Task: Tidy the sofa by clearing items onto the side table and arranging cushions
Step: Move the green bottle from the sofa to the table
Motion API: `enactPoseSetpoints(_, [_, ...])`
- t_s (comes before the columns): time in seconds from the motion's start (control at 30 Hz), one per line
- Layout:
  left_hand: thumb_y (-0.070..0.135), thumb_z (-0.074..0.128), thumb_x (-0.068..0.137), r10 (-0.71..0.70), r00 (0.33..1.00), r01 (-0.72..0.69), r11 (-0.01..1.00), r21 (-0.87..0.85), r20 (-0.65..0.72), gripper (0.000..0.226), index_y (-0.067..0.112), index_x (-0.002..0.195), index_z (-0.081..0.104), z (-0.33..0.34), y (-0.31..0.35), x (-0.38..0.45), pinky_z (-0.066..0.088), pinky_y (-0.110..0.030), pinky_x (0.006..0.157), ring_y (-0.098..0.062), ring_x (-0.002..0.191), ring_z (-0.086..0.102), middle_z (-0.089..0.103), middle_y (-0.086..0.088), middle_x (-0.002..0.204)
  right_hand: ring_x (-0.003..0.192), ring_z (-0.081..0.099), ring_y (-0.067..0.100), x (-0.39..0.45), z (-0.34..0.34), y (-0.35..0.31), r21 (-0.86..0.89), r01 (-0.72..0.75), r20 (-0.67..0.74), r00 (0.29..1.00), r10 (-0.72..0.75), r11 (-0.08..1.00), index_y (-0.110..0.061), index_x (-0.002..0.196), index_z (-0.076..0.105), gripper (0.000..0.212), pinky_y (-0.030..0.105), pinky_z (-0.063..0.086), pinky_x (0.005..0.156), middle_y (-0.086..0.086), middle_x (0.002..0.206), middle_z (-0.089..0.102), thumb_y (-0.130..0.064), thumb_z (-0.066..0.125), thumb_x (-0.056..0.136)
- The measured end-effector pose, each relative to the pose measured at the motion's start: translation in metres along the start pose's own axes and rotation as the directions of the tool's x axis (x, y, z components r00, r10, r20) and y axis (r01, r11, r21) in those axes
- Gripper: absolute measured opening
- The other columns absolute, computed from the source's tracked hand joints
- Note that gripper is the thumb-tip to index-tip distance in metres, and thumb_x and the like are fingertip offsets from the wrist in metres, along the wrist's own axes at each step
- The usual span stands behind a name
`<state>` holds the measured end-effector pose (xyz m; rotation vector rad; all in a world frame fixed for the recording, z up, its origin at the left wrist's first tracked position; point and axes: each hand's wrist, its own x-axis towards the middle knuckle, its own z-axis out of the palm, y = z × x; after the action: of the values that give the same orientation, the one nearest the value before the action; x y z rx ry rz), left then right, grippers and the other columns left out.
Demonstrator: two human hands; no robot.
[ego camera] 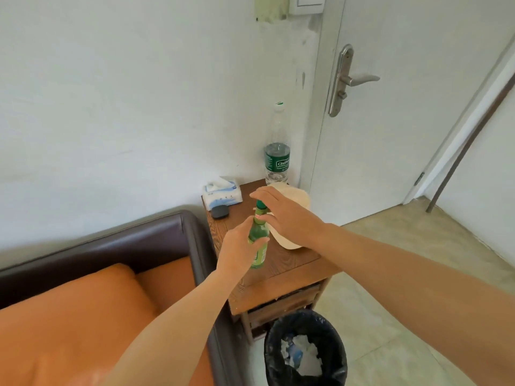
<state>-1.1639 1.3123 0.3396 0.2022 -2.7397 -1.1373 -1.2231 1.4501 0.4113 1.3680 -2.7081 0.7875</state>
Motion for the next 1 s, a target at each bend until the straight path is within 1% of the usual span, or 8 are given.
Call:
enactPoseSetpoints(0.03, [0.028,0.071,0.086,-0.019,1.000,0.018,1.000,-0.009,-0.019,0.050,0.017,0.132,0.055,0.006,0.005,0.008,0.052,-0.036,0.091,-0.017,0.101,0.065,0.069,0.000,0.115,0.119,0.048,0.028,0.005,-0.003,0.012,0.034,0.003,-0.003,1.000,-0.003,0.999,-0.003,0.139,0.039,0.043,0.037,0.042,0.096,0.012,0.141,0.040,-0.010,0.050,0.098])
enactPoseSetpoints(0.1, [0.026,0.071,0.086,-0.054,0.997,0.053,0.998,-0.029,-0.061,0.050,0.017,0.132,0.055,0.017,0.014,0.021,0.053,-0.037,0.089,-0.017,0.098,0.065,0.070,0.000,0.113,0.115,0.050,0.027,0.013,-0.008,0.033,0.091,0.011,-0.006,1.000,-0.011,0.996,-0.005,0.139,0.040,0.042,0.034,0.043,0.095,0.010,0.139,0.042,-0.009,0.050,0.098])
enactPoseSetpoints(0.23, [0.022,0.071,0.086,-0.125,0.983,0.117,0.991,-0.066,-0.133,0.046,0.017,0.130,0.057,0.030,0.029,0.048,0.053,-0.035,0.089,-0.018,0.097,0.065,0.070,-0.001,0.112,0.112,0.049,0.021,0.032,-0.020,0.067,0.139,0.061,-0.015,0.998,-0.059,0.988,-0.007,0.138,0.041,0.041,0.016,0.034,0.086,0.009,0.137,0.042,-0.007,0.049,0.098])
enactPoseSetpoints(0.33, [0.020,0.070,0.087,-0.155,0.973,0.145,0.987,-0.075,-0.170,0.044,0.016,0.129,0.058,0.032,0.035,0.069,0.051,-0.031,0.084,-0.019,0.092,0.065,0.070,-0.002,0.103,0.112,0.049,0.020,0.054,-0.025,0.083,0.178,0.119,-0.011,0.993,-0.119,0.977,-0.005,0.136,0.043,0.042,0.026,0.040,0.095,0.010,0.135,0.043,-0.004,0.052,0.095])
enactPoseSetpoints(0.4, [0.018,0.070,0.087,-0.167,0.966,0.156,0.985,-0.070,-0.197,0.041,0.014,0.126,0.059,0.030,0.038,0.083,0.048,-0.027,0.079,-0.019,0.086,0.062,0.068,-0.001,0.095,0.108,0.052,0.021,0.069,-0.028,0.092,0.194,0.134,-0.019,0.991,-0.133,0.972,-0.005,0.135,0.044,0.041,0.031,0.043,0.094,0.009,0.135,0.043,-0.002,0.052,0.095])
enactPoseSetpoints(0.5, [0.017,0.070,0.086,-0.173,0.957,0.160,0.984,-0.073,-0.233,0.038,0.013,0.123,0.061,0.025,0.037,0.104,0.052,-0.034,0.087,-0.021,0.095,0.065,0.070,-0.004,0.105,0.098,0.049,0.016,0.091,-0.032,0.101,0.223,0.152,-0.031,0.988,-0.149,0.963,-0.005,0.135,0.044,0.041,0.026,0.041,0.089,0.009,0.135,0.043,-0.001,0.052,0.095])
enactPoseSetpoints(0.7, [0.015,0.070,0.086,-0.179,0.945,0.163,0.983,-0.083,-0.272,0.036,0.012,0.120,0.062,0.014,0.025,0.150,0.053,-0.042,0.086,-0.023,0.092,0.064,0.071,-0.007,0.101,0.108,0.050,0.022,0.138,-0.031,0.118,0.211,0.159,-0.036,0.987,-0.155,0.964,-0.005,0.135,0.044,0.041,0.024,0.039,0.092,0.009,0.135,0.043,-0.001,0.051,0.095])
enactPoseSetpoints(1.0, [0.013,0.068,0.087,-0.256,0.905,0.199,0.961,-0.193,-0.339,0.033,0.010,0.118,0.059,0.024,-0.013,0.244,0.044,-0.026,0.084,-0.022,0.097,0.062,0.069,-0.006,0.108,0.117,0.049,0.025,0.220,-0.010,0.154,0.167,0.086,-0.017,0.996,-0.084,0.982,-0.006,0.134,0.046,0.041,0.029,0.040,0.102,0.010,0.138,0.043,0.004,0.049,0.095])
